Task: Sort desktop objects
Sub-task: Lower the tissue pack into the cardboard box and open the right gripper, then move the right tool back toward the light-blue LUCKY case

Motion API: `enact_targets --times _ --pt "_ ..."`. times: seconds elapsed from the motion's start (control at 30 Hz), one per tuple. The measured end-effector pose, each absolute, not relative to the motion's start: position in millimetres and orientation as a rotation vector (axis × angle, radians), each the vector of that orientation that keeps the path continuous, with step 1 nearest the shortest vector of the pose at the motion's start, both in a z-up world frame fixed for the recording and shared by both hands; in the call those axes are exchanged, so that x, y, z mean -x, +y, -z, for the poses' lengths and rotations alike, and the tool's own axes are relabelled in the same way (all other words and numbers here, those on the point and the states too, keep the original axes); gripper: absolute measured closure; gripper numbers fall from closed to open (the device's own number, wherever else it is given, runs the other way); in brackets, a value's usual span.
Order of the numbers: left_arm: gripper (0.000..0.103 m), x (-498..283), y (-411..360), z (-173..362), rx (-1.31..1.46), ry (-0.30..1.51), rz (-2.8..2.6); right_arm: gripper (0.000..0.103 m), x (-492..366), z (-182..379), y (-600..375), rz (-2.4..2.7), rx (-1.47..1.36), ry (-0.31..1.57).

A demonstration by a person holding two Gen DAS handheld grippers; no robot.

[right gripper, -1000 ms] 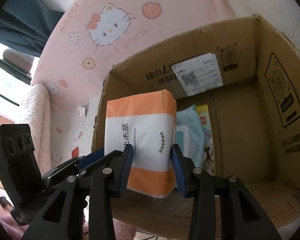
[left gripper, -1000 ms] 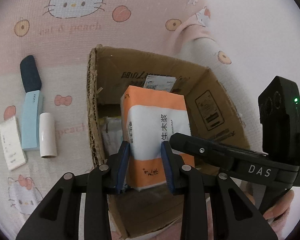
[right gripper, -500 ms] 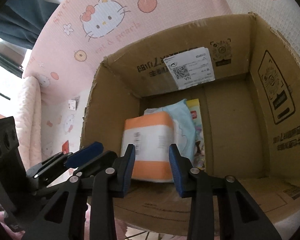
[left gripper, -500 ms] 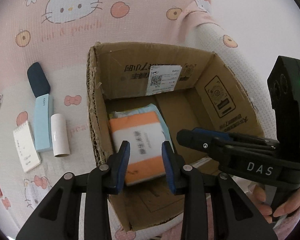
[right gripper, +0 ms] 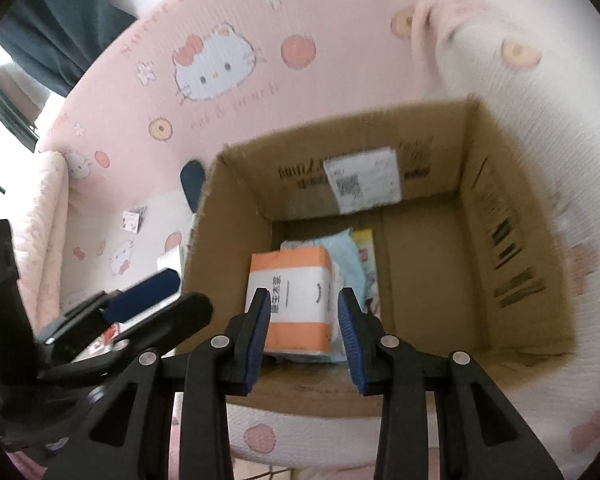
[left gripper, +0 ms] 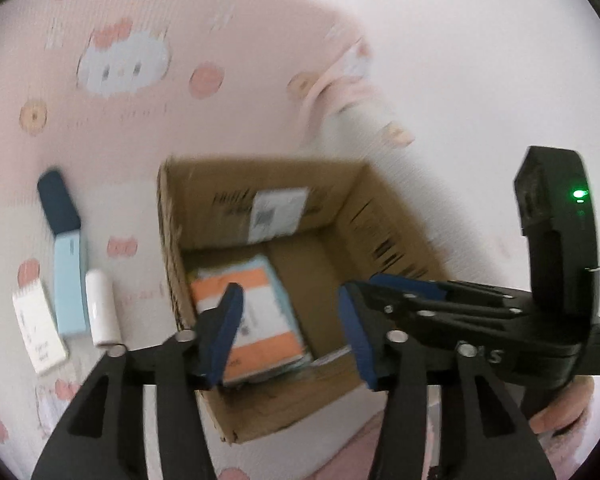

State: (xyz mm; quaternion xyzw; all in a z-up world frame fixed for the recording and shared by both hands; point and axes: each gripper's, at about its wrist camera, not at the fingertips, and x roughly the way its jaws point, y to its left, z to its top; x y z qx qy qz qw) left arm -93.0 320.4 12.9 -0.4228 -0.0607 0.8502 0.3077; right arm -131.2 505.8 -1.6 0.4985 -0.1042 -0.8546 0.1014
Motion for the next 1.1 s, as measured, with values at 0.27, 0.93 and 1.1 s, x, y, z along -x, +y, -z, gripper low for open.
enact_targets --times 0.27,0.93,1.1 --pt "0.044 69.5 284.7 -54.7 0.962 -0.178 -2.293 0.07 101.3 -50.0 474.3 2.616 -1.348 -0.228" --pt "0.044 67.7 139.8 -52.1 1.007 -0.257 -2.393 0.069 87.1 -52.2 346.9 2.553 -1.333 -0.12" --pt "0.044 69.6 72.0 -25.3 1.091 -0.274 -2.448 0.069 97.4 -32.7 277.6 2.439 -1.368 -0.096"
